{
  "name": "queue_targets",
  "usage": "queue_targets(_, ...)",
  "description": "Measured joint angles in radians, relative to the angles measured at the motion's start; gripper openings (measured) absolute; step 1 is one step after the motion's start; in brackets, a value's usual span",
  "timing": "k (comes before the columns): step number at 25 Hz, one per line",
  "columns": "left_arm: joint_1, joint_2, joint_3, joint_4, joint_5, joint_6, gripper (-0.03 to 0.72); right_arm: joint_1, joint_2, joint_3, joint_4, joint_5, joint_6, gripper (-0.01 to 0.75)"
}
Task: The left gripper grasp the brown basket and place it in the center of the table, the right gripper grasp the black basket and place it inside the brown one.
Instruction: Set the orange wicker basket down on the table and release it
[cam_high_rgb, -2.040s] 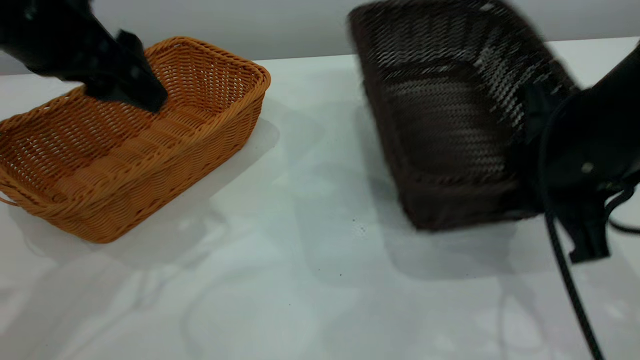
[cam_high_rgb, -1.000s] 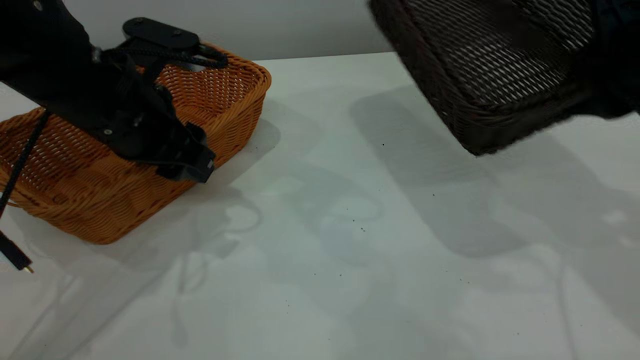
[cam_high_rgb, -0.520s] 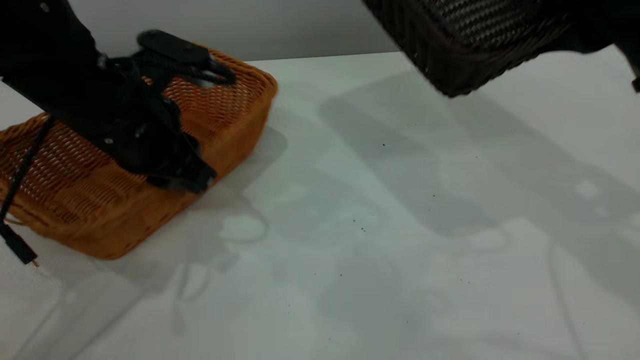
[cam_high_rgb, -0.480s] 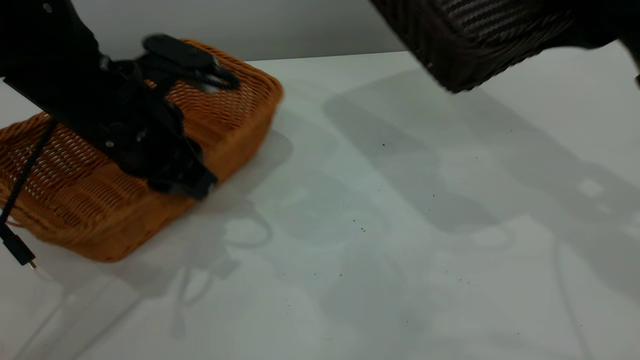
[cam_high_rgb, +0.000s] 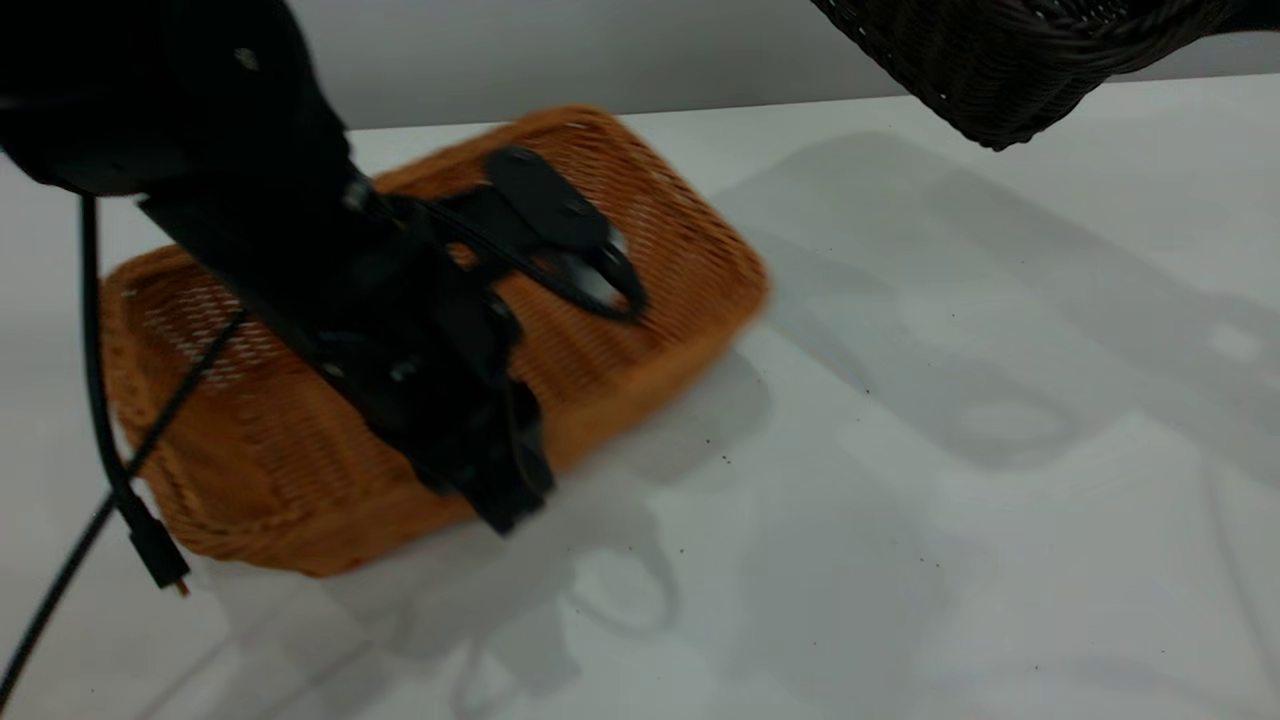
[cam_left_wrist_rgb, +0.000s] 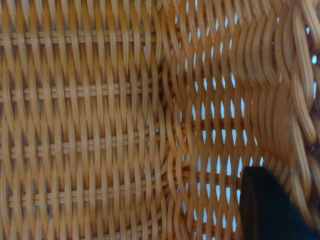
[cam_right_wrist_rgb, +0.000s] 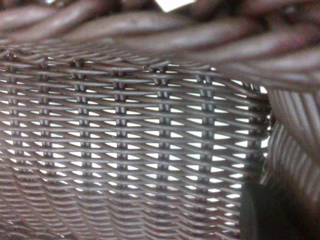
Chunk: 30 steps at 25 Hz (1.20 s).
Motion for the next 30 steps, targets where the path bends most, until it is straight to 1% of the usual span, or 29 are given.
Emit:
queue_targets(5,-0.095,0.0,0.0,0.0,0.054,0.105,0.111,-0.042,0.0,-0.055,-0.094,0.073,0.0,0.123)
queue_targets(7,-0.119,0.0,0.0,0.0,0.068,0.129,0.111,-0.058,0.0,-0.078,-0.125,0.106,0.004,0.123)
queue_targets(9,-0.136,0.0,-0.01,0.0,0.079,0.129,0.111,-0.06,0.0,-0.101,-0.163,0.133,0.005,0.123)
queue_targets(12,-0.157,0.001,-0.04,0.0,0.125,0.14,0.111,-0.059,0.0,-0.12,-0.211,0.176,0.001,0.123)
queue_targets(18,-0.158,0.003,-0.106,0.001,0.208,0.141,0.11,-0.059,0.0,-0.12,-0.23,0.169,0.004,0.123)
queue_targets(23,-0.158,0.002,-0.11,0.001,0.246,0.173,0.11,-0.059,0.0,-0.12,-0.233,0.161,0.003,0.123)
queue_targets(30,-0.158,0.001,-0.11,0.001,0.252,0.168,0.11,-0.059,0.0,-0.12,-0.233,0.159,-0.002,0.123)
